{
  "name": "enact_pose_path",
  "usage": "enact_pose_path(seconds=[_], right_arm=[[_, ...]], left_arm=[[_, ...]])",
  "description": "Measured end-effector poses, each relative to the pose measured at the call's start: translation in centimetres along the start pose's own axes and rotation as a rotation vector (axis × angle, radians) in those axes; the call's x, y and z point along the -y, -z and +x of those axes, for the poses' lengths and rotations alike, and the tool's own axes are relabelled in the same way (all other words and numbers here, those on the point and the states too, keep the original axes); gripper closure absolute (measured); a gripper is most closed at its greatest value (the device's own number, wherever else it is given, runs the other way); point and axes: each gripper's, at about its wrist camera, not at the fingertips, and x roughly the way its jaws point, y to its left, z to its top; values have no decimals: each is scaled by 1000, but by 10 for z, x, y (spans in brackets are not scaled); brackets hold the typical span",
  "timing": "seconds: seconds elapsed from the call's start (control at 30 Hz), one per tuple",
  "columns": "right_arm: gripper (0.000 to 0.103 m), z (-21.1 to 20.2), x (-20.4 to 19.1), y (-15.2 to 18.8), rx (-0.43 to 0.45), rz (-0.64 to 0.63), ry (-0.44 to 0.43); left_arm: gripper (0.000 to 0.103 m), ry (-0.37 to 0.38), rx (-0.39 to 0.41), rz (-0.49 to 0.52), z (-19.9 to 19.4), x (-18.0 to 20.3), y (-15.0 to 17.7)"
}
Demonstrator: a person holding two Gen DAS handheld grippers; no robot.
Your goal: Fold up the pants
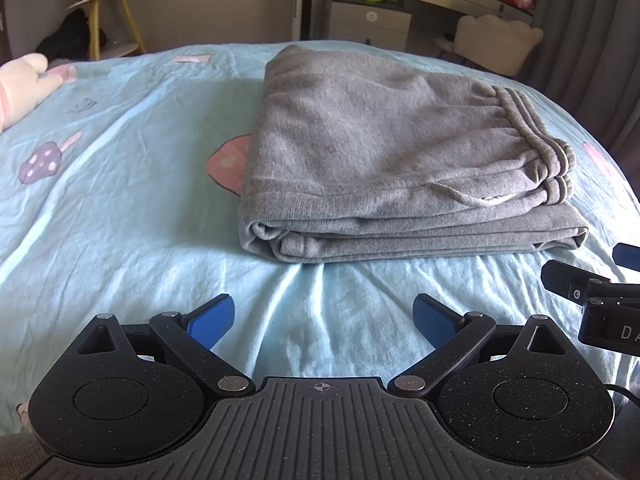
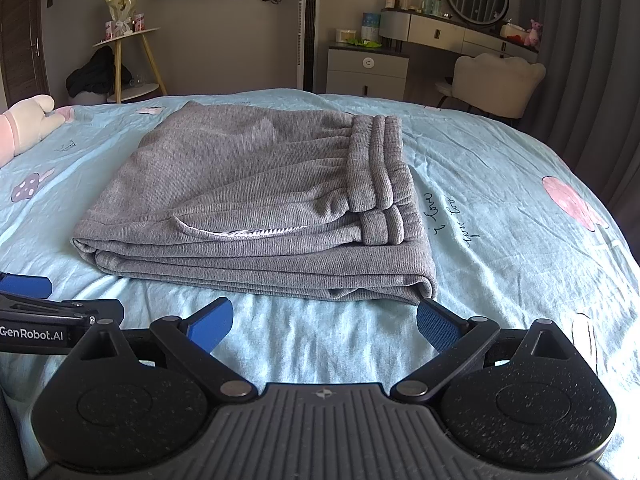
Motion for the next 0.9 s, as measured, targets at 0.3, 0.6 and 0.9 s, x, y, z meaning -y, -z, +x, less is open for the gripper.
enact_pose_path(seconds=[0.3, 0.6, 0.9], right_arm=[[4, 0, 0, 0, 1, 0, 0], [4, 0, 0, 0, 0, 0, 0], [4, 0, 0, 0, 1, -1, 0]], left_arm=[[3, 2, 6, 3, -1, 0, -1], [2, -9, 5, 6, 0, 0, -2], [2, -17, 18, 20, 0, 0, -1]])
